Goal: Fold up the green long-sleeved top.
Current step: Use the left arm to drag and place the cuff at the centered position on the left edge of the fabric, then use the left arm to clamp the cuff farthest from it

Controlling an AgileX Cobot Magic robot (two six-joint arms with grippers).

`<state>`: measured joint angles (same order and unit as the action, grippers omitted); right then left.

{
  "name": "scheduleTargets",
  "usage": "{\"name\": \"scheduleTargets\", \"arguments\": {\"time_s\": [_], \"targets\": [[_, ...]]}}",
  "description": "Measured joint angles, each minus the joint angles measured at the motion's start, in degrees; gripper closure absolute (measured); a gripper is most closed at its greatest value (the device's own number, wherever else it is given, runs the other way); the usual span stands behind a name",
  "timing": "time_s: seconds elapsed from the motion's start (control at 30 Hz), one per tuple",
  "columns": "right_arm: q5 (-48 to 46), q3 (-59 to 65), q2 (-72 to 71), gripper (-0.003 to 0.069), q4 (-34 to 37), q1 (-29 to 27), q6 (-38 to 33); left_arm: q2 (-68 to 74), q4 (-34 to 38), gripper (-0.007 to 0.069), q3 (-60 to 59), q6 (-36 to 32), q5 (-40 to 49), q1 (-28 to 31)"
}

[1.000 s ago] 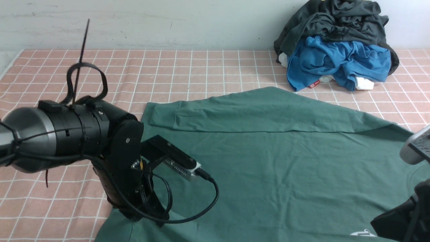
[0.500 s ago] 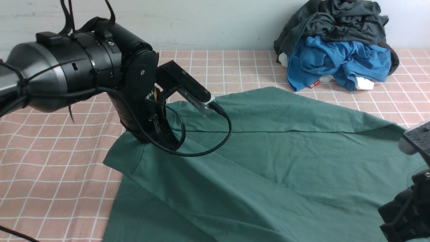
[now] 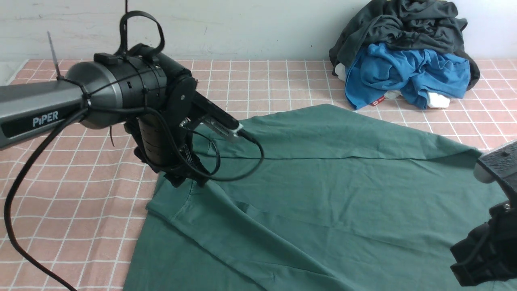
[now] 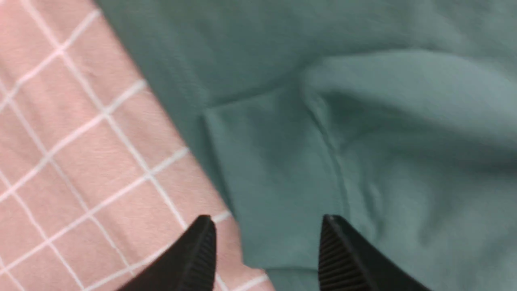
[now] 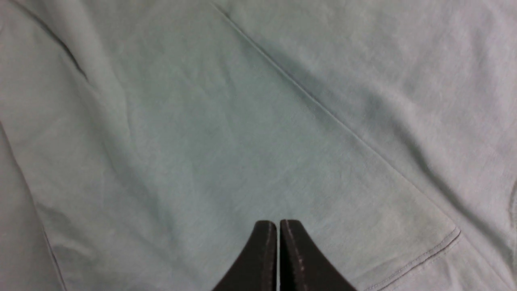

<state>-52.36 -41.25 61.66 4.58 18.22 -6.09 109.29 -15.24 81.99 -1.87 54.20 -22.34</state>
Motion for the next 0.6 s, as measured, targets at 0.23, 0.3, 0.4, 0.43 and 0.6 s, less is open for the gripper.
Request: {"name": "scheduleTargets", "arguments": {"time_s": [0.23, 0.3, 0.4, 0.43, 0.6], "targets": [[3.6, -3.2, 0.1, 0.0646, -0.9, 0.0, 0.3, 1.4, 5.0, 0.0246, 5.6, 1.9, -2.7, 6.4], [5.2, -5.6, 0.4, 0.0645, -2.2, 0.0, 1.1, 3.8, 8.3, 0.0246, 9.1, 1.3, -3.2, 8.5], [5.7, -9.3, 2.1, 0.0642, -3.8, 0.0, 2.2, 8.1, 11.0, 0.0246, 13.5, -0.4, -3.2, 10.4], [5.7, -10.5, 3.0, 0.0641, -4.6, 0.0, 2.6, 9.8, 11.7, 0.0246, 15.3, -1.0, -3.2, 10.7], [5.3, -14.3, 8.4, 0.0637, -5.6, 0.0, 3.1, 17.7, 14.7, 0.0246, 23.7, -2.5, -3.2, 11.0]]}}
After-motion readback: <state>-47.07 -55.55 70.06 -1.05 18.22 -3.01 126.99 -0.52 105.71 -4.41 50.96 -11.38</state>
